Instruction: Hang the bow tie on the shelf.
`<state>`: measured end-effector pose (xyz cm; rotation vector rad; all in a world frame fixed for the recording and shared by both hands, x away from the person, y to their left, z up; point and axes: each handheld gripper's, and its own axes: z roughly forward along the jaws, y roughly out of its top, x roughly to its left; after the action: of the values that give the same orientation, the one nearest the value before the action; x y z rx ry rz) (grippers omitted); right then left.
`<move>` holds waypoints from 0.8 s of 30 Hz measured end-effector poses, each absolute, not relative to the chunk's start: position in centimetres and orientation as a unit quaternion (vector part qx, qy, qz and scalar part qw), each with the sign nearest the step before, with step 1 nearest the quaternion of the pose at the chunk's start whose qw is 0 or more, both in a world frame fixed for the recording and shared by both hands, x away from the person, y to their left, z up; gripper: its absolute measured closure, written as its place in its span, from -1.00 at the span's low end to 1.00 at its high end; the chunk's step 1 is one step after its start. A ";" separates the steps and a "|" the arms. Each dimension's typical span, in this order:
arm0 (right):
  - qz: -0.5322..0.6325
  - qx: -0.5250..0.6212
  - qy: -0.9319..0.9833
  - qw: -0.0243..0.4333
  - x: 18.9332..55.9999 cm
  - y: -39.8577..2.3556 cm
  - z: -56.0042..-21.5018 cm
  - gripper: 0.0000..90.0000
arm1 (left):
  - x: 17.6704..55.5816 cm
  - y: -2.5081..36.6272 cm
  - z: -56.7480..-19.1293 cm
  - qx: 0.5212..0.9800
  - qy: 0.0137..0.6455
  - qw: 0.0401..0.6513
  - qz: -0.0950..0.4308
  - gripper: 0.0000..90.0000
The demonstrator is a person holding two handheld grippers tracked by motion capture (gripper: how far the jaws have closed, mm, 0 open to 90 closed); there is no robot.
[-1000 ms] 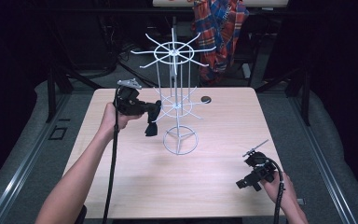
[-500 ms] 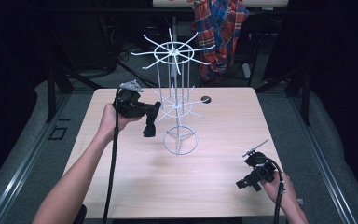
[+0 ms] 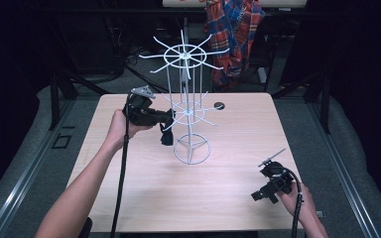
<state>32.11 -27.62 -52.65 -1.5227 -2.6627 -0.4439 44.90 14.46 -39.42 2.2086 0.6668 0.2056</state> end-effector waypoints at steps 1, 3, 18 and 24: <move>-0.136 -0.489 -0.862 0.020 32.1 -27.7 -52.6 -0.66 | 44.8 14.5 -39.4 0.874 0.265 0.399 0.084 0.60; -0.137 -0.488 -0.862 0.022 32.1 -27.7 -52.6 -0.66 | 44.7 14.5 -39.5 0.874 0.265 0.399 0.084 0.54; -0.140 -0.487 -0.862 0.019 32.2 -27.7 -52.6 -0.66 | 44.1 17.3 -38.4 0.854 0.302 0.405 0.119 -0.17; -0.134 -0.488 -0.862 0.021 32.2 -27.7 -52.5 -0.66 | 43.7 19.2 -38.0 0.837 0.324 0.422 0.129 -0.36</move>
<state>32.18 -27.65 -52.52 -1.5120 -2.6730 -0.4152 43.69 19.23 -37.99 2.0952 0.8125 0.3222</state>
